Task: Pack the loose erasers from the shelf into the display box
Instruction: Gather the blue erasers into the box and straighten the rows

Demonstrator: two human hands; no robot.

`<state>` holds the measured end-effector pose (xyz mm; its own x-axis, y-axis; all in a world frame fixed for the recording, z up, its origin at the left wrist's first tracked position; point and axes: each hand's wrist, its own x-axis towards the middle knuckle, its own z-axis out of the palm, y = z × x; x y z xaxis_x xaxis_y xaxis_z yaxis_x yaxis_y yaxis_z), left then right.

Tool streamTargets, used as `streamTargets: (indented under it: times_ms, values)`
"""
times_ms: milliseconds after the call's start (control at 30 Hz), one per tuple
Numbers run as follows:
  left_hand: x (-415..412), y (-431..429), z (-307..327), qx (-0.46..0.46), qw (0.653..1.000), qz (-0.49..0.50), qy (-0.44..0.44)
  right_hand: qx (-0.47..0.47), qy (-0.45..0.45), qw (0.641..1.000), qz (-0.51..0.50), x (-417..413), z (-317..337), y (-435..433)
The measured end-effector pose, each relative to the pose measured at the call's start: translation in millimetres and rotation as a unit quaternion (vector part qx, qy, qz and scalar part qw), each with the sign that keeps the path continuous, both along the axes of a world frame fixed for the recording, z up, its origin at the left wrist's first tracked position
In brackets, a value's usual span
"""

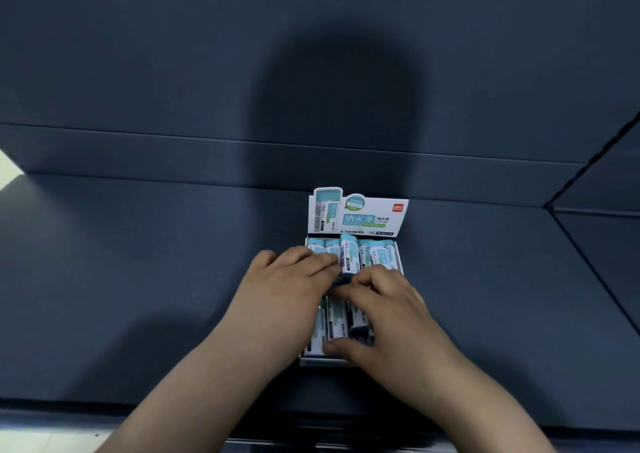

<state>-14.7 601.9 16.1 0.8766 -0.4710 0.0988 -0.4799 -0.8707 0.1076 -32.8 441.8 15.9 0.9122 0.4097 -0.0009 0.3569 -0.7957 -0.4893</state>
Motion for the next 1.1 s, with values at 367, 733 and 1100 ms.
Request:
streamTargets:
  times_ms: [367,733,1100]
  values:
    - [3,3,-6,0.001,0.999,0.027,-0.024,0.084,-0.110,0.985,-0.103,12,-11,-26]
    - [-4,3,-2,0.004,0.998,0.067,-0.010,-0.114,-0.169,0.972,-0.116,25,-21,-36]
    - [-33,21,5,-0.092,0.987,0.036,0.125,0.012,-0.141,0.990,-0.028,-10,-5,-17]
